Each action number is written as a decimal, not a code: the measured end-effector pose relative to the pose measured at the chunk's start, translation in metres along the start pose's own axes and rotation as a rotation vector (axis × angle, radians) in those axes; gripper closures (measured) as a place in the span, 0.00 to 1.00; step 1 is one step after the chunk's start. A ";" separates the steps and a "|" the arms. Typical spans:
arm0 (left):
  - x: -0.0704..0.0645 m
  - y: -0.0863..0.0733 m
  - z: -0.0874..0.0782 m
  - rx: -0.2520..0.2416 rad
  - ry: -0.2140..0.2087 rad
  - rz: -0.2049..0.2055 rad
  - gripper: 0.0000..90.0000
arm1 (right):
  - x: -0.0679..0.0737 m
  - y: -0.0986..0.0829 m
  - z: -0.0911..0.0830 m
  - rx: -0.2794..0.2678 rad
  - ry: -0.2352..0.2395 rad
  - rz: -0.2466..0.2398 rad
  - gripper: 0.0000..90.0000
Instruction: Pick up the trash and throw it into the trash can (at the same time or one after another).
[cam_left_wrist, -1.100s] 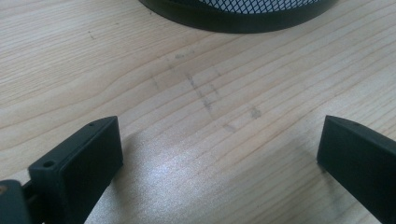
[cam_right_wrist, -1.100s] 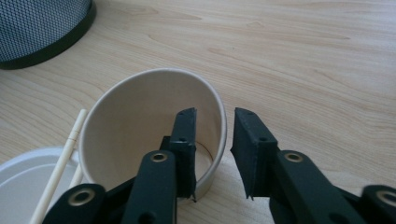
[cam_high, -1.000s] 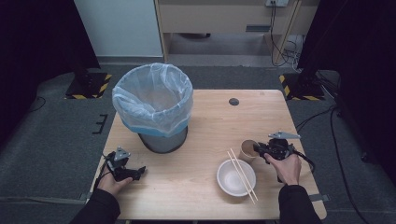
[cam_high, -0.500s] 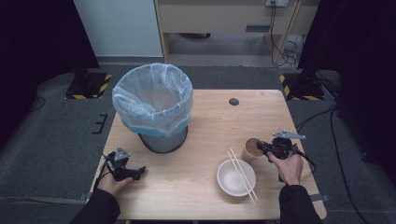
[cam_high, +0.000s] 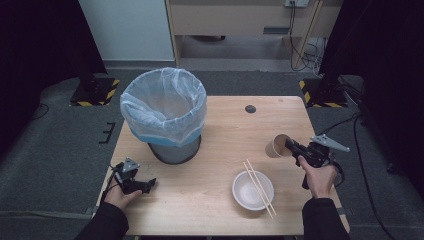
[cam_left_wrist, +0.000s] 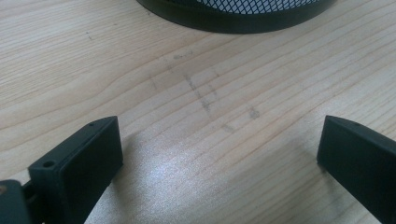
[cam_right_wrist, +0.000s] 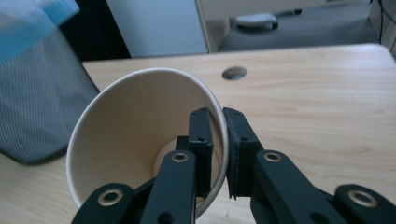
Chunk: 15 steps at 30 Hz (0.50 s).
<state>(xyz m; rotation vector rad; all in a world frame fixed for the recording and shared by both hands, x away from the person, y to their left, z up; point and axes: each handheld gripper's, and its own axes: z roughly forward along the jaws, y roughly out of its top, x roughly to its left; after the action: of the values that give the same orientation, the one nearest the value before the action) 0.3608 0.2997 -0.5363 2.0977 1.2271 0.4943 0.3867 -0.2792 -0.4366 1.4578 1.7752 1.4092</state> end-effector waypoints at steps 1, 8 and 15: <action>0.000 0.000 0.000 0.000 0.000 0.000 0.00 | 0.000 0.002 -0.002 -0.014 0.000 0.003 0.92; 0.000 0.000 0.000 0.000 0.000 0.001 0.00 | 0.005 0.015 -0.014 -0.103 0.030 0.026 0.92; 0.000 0.000 0.000 0.000 -0.001 0.001 0.00 | 0.009 0.028 -0.029 -0.186 0.051 0.043 0.92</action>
<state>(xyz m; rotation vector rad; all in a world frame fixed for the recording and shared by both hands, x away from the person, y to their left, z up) 0.3607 0.2994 -0.5363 2.0988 1.2257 0.4940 0.3724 -0.2851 -0.3983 1.3810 1.6021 1.6001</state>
